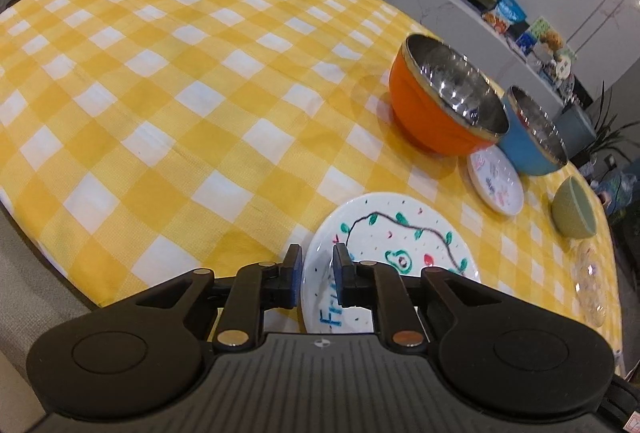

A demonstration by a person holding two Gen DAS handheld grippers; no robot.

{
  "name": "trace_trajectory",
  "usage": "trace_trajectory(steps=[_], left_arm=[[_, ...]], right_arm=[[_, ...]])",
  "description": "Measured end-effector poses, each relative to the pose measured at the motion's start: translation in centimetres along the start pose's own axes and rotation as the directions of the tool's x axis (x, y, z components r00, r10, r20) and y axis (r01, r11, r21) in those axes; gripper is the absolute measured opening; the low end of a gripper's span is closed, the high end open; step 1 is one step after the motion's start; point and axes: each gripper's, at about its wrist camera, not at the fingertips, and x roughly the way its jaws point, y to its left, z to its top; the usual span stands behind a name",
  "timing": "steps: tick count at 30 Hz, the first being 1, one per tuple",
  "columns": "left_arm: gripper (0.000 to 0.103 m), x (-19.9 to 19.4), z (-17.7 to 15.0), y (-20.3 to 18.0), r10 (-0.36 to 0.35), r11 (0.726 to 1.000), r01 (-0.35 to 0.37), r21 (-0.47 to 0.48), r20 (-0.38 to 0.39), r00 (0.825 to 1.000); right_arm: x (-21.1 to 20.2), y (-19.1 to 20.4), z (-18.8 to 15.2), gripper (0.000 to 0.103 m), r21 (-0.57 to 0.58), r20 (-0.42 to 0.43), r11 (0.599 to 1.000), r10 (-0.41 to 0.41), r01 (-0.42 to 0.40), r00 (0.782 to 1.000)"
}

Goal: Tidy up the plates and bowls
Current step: 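Open both grippers to release the 'Fruity' plate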

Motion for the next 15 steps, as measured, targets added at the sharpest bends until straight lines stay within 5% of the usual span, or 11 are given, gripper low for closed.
trace_trajectory(steps=[3, 8, 15], left_arm=[[0.023, -1.0, 0.2, -0.3, -0.020, 1.000, 0.020, 0.007, 0.041, 0.999], [0.032, -2.8, 0.1, -3.6, -0.043, 0.989, 0.027, 0.144, 0.107, 0.993], [0.034, -3.7, 0.3, -9.2, -0.151, 0.962, 0.118, 0.246, 0.119, 0.981]], right_arm=[[-0.8, 0.3, 0.3, 0.023, -0.010, 0.010, 1.000, -0.019, 0.019, 1.000], [-2.9, 1.3, 1.5, 0.052, -0.131, 0.067, 0.986, -0.092, 0.100, 0.993], [-7.1, -0.4, 5.2, 0.053, -0.174, 0.191, 0.959, -0.191, 0.224, 0.963]])
